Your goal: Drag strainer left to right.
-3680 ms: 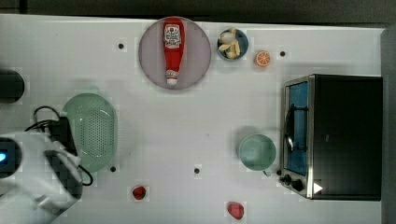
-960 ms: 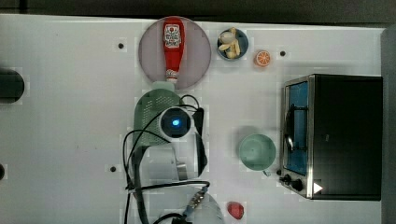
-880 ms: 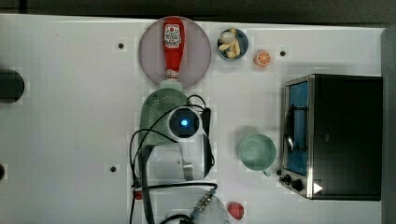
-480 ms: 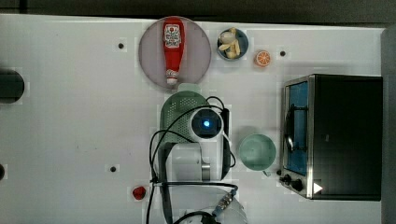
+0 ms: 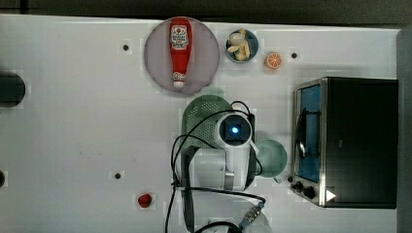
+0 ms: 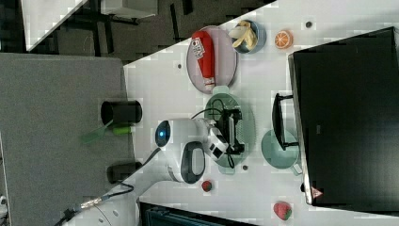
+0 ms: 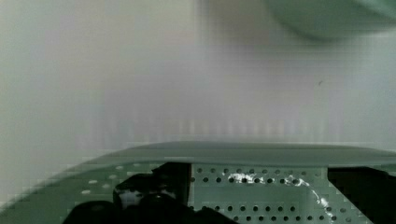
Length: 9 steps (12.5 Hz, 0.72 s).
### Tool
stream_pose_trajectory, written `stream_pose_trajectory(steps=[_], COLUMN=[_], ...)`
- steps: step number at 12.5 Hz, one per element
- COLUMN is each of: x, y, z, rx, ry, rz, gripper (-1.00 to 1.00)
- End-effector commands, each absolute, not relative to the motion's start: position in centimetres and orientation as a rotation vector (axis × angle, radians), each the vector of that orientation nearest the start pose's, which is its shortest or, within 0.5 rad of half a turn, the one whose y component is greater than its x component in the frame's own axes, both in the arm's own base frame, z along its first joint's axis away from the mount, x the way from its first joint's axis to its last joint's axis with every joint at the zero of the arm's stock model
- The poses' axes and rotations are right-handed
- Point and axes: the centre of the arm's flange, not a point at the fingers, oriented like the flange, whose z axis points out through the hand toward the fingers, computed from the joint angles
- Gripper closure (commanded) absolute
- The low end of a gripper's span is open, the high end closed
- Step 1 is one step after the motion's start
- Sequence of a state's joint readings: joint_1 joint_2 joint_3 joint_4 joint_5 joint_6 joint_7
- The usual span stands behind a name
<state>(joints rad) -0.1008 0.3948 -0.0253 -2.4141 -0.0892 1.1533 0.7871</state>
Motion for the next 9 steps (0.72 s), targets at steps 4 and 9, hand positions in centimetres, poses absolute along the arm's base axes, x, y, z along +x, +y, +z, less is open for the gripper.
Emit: stream_pose_trajectory(steps=[4, 9], x=[48.8, 50.8], y=[-7.0, -4.3], z=[17.0, 27.8], rx=[-2.41, -2.753], ry=[2.119, 1.603], rz=[0.003, -0.045], gripper=[-1.0, -1.0])
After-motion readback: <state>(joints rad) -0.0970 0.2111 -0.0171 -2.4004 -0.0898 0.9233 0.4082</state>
